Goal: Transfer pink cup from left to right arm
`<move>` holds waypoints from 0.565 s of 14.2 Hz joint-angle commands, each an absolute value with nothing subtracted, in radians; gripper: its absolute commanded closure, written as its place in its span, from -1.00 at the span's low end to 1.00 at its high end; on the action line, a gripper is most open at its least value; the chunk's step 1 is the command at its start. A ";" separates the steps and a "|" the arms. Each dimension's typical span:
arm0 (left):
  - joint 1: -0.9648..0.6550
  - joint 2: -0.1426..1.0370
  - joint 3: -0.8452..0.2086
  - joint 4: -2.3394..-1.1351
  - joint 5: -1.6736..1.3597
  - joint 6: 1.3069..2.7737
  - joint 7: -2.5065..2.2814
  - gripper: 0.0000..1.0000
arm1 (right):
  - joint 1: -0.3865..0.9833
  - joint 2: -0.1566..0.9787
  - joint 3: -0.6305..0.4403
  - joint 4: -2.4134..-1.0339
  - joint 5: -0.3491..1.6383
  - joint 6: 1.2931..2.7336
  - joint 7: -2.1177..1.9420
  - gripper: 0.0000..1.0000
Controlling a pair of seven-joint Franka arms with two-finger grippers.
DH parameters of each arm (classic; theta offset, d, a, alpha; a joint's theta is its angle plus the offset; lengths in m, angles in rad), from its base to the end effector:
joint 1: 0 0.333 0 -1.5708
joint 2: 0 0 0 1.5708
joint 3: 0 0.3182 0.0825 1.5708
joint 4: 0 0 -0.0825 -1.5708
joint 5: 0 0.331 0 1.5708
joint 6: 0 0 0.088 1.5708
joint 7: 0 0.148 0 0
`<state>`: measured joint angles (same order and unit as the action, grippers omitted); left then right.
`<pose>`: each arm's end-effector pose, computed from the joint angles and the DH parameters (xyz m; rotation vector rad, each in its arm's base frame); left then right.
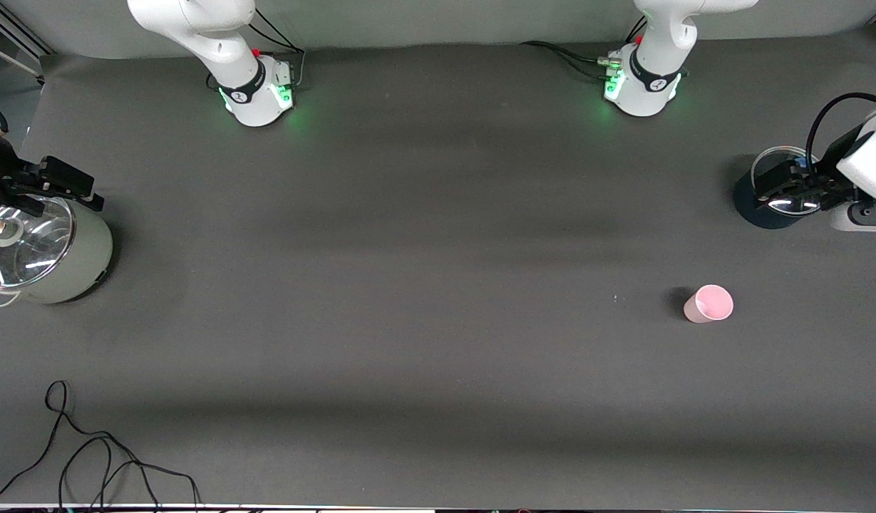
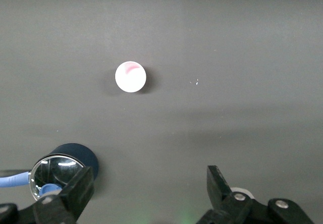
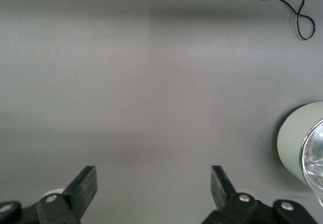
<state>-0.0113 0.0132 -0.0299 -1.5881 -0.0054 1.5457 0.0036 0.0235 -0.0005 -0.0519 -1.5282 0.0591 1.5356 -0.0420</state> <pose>0.4992 -0.0213 0.5698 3.1348 -0.0702 -0.0873 0.4987 -0.0052 0.6009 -3.0827 -0.0245 -0.0154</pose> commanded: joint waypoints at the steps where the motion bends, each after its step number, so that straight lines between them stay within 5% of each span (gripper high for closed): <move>1: -0.012 -0.008 -0.031 -1.606 0.009 1.551 0.011 -1.00 | 0.005 -0.015 -0.038 -1.532 0.075 1.545 -0.048 -1.00; 8: -0.014 -0.008 -0.031 -1.606 0.008 1.551 0.011 -1.00 | 0.006 -0.015 -0.037 -1.531 0.067 1.545 -0.048 -1.00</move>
<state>-0.0113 0.0132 -0.0299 -1.5880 -0.0052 1.5457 0.0036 0.0229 -0.0021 -0.0500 -1.5281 0.0591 1.5358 -0.0419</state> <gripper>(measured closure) 0.000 0.000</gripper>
